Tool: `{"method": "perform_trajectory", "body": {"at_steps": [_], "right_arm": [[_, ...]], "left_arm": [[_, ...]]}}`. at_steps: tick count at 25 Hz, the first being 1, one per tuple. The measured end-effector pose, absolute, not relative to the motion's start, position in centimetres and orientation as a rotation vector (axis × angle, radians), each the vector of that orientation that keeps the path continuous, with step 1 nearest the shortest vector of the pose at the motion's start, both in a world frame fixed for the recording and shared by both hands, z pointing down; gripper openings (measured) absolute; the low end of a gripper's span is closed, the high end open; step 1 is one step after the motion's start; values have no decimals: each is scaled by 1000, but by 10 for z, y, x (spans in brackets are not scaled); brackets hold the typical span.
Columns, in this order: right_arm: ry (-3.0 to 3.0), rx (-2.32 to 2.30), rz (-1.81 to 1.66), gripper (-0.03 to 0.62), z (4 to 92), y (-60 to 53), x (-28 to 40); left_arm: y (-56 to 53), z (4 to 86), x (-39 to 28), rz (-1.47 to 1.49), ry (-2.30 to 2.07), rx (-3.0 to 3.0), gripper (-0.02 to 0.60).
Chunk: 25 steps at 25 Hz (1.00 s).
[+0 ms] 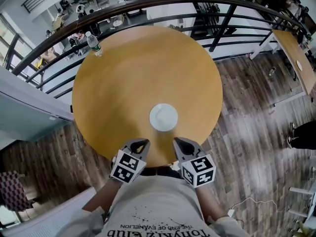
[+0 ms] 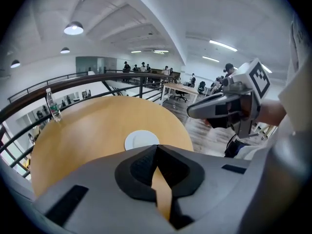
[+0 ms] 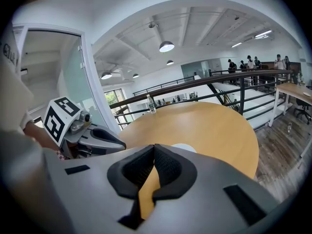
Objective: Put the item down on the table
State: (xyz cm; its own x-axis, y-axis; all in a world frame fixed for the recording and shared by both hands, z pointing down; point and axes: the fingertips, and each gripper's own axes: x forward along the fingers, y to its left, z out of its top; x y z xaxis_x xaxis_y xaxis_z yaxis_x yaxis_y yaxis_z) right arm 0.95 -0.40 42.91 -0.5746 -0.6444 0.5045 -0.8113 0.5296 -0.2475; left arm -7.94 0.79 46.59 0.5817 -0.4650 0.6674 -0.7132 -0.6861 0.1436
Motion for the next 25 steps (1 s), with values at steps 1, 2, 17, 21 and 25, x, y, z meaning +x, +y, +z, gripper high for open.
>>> {"method": "perform_trajectory", "body": {"at_steps": [1, 2, 17, 21, 25], "right_arm": [[-2420, 1200, 659, 25, 429, -4, 9], [-2420, 1195, 659, 25, 429, -4, 9], [-2437, 1152, 642, 25, 427, -1, 9], [-2436, 1148, 635, 25, 427, -2, 15], [-2439, 1146, 629, 25, 425, -2, 21]], "left_arm": [[9, 466, -79, 858, -946, 2423, 23], [10, 466, -78, 848, -940, 2424, 23], [9, 463, -77, 844, -940, 2417, 23], [8, 460, -70, 842, -935, 2415, 23], [7, 457, -64, 839, -946, 2417, 23]]}}
